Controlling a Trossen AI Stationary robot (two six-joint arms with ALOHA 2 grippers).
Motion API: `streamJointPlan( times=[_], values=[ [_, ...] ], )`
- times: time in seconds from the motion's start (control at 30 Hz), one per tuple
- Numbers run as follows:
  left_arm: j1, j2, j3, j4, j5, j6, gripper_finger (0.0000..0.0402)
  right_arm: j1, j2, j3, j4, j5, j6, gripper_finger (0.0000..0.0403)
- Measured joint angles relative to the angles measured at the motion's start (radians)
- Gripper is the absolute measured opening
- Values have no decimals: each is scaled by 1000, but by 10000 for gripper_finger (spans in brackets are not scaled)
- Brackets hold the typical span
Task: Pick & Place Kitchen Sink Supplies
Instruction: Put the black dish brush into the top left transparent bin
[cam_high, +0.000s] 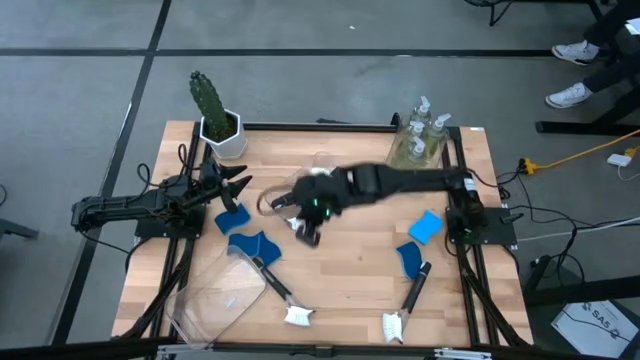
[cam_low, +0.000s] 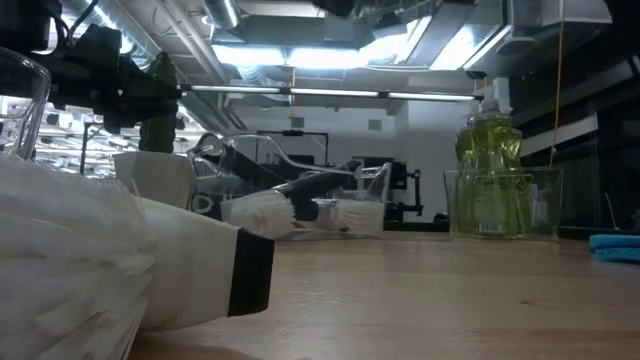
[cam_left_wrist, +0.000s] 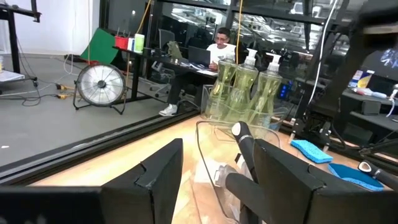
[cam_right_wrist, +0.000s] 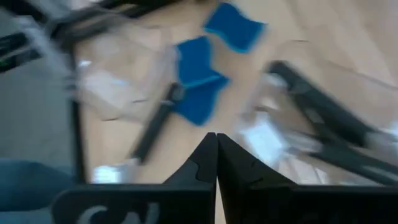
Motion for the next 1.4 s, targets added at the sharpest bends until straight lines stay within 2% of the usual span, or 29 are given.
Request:
streamJointPlan(
  times=[0.2,0.3,0.4,0.57,0.67,0.77,0.9,1.1,1.23,1.4],
  values=[
    [0,0,0,0,0,0,190,135,0,-12,26,49,22,5],
    [0,0,0,0,0,0,189,172,0,-12,-51,52,89,5],
    [0,0,0,0,0,0,190,208,0,-12,-203,30,191,16],
    [0,0,0,0,0,0,191,307,0,-12,-490,74,313,60],
    [0,0,0,0,0,0,190,367,-9,-27,-483,96,348,94],
    [0,0,0,0,0,0,190,426,-13,-29,-496,167,422,130],
    [0,0,0,-1,0,0,191,503,-16,-29,-497,228,561,178],
    [0,0,0,0,0,0,190,617,-16,-88,-497,233,830,239],
    [0,0,0,0,0,0,190,686,-16,-176,-497,184,1060,260],
    [0,0,0,0,0,0,191,757,-15,-318,-495,98,1332,265]
  ],
)
